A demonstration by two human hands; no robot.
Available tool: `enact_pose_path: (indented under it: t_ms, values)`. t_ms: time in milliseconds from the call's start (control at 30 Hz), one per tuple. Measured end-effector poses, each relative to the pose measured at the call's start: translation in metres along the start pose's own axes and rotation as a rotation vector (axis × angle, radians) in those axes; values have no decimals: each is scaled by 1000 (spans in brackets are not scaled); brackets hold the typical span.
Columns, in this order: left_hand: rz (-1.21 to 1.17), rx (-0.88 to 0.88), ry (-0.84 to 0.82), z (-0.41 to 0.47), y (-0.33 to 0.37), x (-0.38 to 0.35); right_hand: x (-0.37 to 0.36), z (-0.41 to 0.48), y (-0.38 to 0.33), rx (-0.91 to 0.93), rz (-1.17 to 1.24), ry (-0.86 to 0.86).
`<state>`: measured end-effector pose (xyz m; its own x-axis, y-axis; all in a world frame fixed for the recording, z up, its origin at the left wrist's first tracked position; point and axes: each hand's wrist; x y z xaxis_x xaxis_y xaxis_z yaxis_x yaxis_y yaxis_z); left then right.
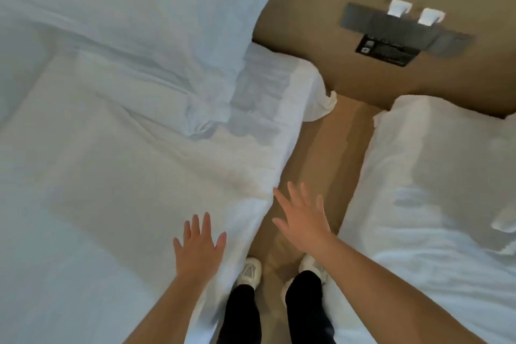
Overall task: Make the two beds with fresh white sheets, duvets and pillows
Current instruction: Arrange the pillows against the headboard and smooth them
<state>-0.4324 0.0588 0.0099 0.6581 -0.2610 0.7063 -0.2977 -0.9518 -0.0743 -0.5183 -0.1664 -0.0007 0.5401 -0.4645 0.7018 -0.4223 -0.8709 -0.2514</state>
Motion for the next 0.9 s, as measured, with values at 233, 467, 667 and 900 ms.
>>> enact_pose_path:
  t_ms: [233,467,667,900]
  values:
    - [-272,223,27,17,-165,-45,-41,68,-180,211,-130,-102]
    - [-727,515,47,77,-274,-114,-100,167,-307,142,-19,-201]
    - [-1390,861,124,155,-316,-110,-124,265,-373,-124,265,-132]
    - [-1328,1030,63,212,-330,-146,-166,314,-372,-186,191,29]
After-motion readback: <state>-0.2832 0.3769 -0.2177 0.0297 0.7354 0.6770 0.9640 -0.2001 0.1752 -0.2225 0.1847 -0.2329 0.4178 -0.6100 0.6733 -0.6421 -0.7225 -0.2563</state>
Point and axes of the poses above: each hand's wrist, its own z-axis towards the middle knuckle, its own x-axis out of the back of the hand, y = z × x, and after that the axes turned 1 degree about z, right-handed
